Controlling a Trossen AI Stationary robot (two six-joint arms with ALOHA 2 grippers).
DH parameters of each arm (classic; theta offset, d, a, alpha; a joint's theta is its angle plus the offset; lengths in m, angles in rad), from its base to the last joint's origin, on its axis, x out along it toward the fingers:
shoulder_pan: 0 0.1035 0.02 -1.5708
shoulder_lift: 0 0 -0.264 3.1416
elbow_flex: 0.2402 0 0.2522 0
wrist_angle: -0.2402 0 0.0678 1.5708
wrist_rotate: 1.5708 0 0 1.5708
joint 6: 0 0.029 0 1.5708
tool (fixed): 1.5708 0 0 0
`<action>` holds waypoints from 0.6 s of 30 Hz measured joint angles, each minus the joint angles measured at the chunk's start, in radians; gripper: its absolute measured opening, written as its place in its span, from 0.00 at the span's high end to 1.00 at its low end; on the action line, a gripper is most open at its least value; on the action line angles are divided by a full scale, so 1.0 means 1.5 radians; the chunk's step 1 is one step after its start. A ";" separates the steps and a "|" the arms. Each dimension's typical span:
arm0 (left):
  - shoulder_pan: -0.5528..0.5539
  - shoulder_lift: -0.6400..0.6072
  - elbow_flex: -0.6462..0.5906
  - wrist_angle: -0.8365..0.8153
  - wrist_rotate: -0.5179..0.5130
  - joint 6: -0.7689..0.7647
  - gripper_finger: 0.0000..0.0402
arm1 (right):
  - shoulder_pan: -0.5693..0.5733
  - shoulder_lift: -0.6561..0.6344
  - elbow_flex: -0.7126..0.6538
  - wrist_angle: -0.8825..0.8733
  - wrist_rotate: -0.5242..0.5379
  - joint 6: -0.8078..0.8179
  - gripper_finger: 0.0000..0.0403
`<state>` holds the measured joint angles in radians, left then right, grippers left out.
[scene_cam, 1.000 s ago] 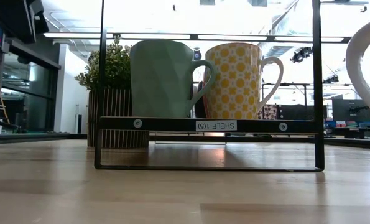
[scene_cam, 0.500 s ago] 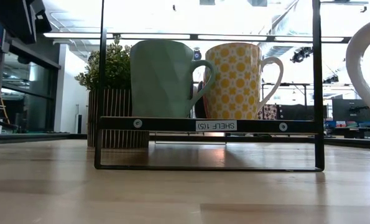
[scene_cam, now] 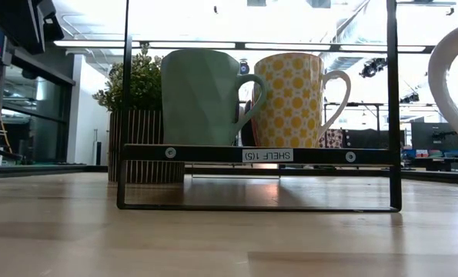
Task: Place coffee mugs
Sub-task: Put the patterned blue mug on the shelf
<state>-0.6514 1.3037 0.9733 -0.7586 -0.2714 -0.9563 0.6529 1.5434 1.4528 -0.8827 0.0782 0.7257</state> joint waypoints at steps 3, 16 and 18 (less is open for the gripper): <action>0.000 0.000 0.000 0.000 0.000 0.000 0.89 | 0.000 0.017 0.000 -0.010 -0.004 0.003 0.67; 0.000 0.000 0.000 -0.002 0.018 0.011 0.89 | 0.006 0.096 -0.001 0.001 -0.023 0.040 0.57; 0.000 0.000 0.000 -0.002 0.018 0.011 0.90 | 0.006 0.111 -0.001 0.008 -0.027 0.040 0.58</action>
<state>-0.6514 1.3033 0.9733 -0.7618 -0.2451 -0.9395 0.6617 1.7103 1.4521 -0.8701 0.0379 0.7856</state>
